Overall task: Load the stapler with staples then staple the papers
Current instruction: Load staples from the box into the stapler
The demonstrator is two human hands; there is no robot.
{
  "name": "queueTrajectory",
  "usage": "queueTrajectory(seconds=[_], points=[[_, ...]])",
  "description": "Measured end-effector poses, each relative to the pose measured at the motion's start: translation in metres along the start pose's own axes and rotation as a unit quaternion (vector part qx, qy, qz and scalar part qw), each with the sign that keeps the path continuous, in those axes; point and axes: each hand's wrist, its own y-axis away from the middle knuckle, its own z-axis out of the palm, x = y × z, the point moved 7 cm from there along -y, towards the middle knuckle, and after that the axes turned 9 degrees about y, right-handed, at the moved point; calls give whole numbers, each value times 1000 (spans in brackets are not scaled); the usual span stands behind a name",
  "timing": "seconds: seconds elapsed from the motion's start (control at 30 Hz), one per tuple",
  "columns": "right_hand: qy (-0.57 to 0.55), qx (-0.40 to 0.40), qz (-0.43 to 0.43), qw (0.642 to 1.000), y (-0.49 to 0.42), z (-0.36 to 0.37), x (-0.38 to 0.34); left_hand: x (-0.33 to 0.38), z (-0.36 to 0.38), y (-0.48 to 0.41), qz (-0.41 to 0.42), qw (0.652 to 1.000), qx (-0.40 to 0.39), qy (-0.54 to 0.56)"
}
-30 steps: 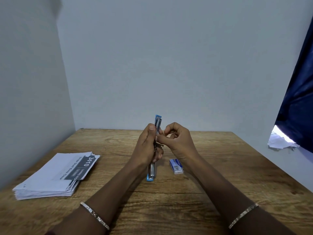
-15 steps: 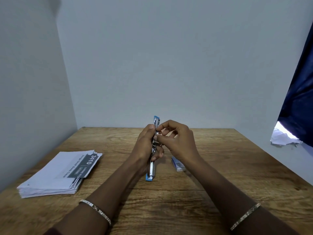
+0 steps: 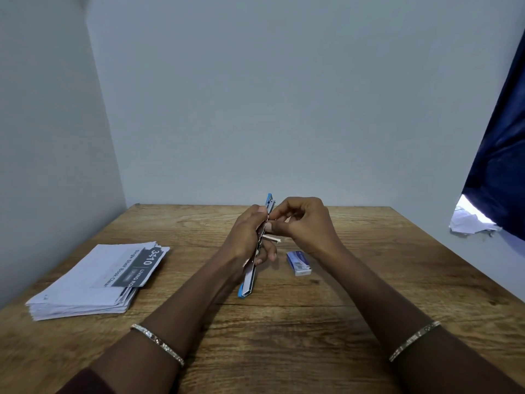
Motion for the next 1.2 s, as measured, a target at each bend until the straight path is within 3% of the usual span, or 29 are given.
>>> queueTrajectory(seconds=[0.27, 0.57, 0.8, 0.97, 1.07, 1.2], points=[[33, -62, -26, 997, 2, 1, -4, -2, 0, 2, -14, 1000, -5, -22], [59, -67, -55, 994, 3, 4, -7, -3, -1, 4, -30, 999, 3, 21], [70, -15, -52, 996, -2, -6, -2, -8, -8, 2, -53, 993, 50, 88], [41, 41, -10, 998, -10, -29, 11, -13, -9, 0, -75, 987, 42, 134], [124, -14, 8, 992, -13, -32, 20, -17, -9, -2, -84, 985, 38, 143], [292, -122, 13, 948, -12, -25, 36, -22, -12, -6, -85, 985, 41, 142]])
